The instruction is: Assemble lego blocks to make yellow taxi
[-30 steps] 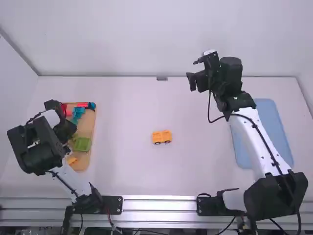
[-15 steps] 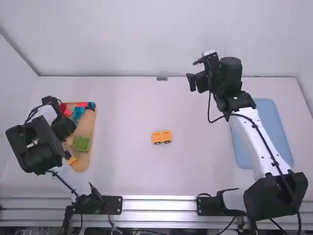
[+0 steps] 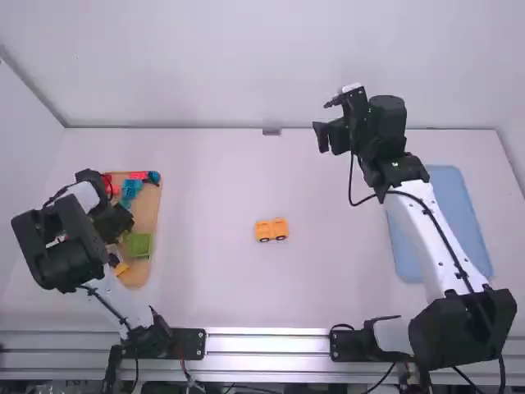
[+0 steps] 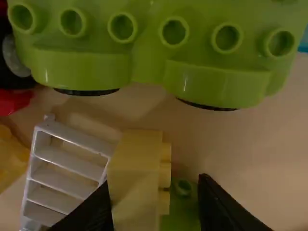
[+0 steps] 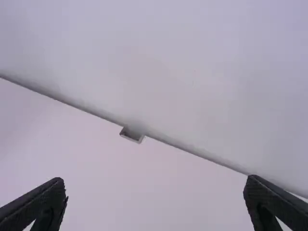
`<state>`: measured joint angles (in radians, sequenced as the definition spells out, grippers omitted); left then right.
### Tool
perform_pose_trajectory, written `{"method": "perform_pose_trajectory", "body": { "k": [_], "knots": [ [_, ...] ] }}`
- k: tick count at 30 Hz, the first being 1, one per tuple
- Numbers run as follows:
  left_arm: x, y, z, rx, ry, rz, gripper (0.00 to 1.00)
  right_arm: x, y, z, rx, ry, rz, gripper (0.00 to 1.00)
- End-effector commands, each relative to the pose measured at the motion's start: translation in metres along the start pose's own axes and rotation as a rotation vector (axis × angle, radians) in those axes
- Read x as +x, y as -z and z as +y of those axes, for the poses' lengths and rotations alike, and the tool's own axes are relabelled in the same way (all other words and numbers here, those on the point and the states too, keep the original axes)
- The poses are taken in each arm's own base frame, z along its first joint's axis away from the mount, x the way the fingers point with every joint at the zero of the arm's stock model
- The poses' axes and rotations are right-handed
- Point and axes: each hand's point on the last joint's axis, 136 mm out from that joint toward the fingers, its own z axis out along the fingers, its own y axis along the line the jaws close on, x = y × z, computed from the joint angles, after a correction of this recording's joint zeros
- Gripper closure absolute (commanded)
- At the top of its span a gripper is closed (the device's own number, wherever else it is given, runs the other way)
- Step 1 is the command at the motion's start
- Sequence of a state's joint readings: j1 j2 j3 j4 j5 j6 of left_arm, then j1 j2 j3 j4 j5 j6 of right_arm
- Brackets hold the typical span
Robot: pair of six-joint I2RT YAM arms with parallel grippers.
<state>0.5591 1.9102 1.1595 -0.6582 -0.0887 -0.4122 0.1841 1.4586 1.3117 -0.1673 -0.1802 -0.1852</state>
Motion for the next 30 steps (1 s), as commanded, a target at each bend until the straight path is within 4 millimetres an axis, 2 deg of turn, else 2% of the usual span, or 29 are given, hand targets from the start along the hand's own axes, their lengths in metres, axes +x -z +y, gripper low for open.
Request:
{"method": "perform_pose_trajectory", "body": {
  "k": [1, 9, 12, 16, 18, 20, 23, 24, 27, 30],
  "knots": [
    [0.008, -0.008, 0.009, -0.049, 0.037, 0.01, 0.53, -0.015, 0.002, -0.001, 0.0, 0.005, -0.033, 0.02],
    [0.007, -0.015, 0.004, -0.027, 0.037, -0.016, 0.55, -0.015, 0.002, -0.001, -0.001, 0.001, -0.033, 0.02],
    [0.008, -0.015, 0.005, -0.028, 0.062, -0.013, 0.61, -0.015, 0.002, -0.001, 0.0, 0.001, -0.033, 0.02],
    [0.01, -0.015, 0.003, -0.019, 0.066, 0.0, 0.66, -0.015, 0.002, -0.001, 0.0, 0.001, -0.034, 0.02],
    [0.011, -0.015, 0.001, -0.007, 0.076, 0.003, 0.73, -0.015, 0.002, -0.001, 0.0, 0.002, -0.034, 0.02],
    [0.009, -0.015, 0.001, -0.007, 0.079, -0.004, 0.73, -0.015, 0.002, -0.001, -0.001, 0.001, -0.033, 0.02],
    [0.008, -0.014, -0.001, -0.004, 0.082, -0.003, 0.71, -0.015, 0.002, -0.001, -0.001, 0.002, -0.034, 0.02],
    [0.009, -0.013, 0.001, -0.007, 0.086, 0.002, 0.62, -0.015, 0.002, -0.001, 0.0, 0.002, -0.033, 0.02],
    [0.014, -0.013, 0.002, -0.016, 0.09, 0.02, 0.55, -0.015, 0.002, -0.001, -0.001, 0.002, -0.033, 0.02],
    [0.018, -0.014, 0.003, -0.024, 0.103, 0.034, 0.58, -0.015, 0.002, -0.001, -0.001, 0.002, -0.033, 0.02]
  ]
}}
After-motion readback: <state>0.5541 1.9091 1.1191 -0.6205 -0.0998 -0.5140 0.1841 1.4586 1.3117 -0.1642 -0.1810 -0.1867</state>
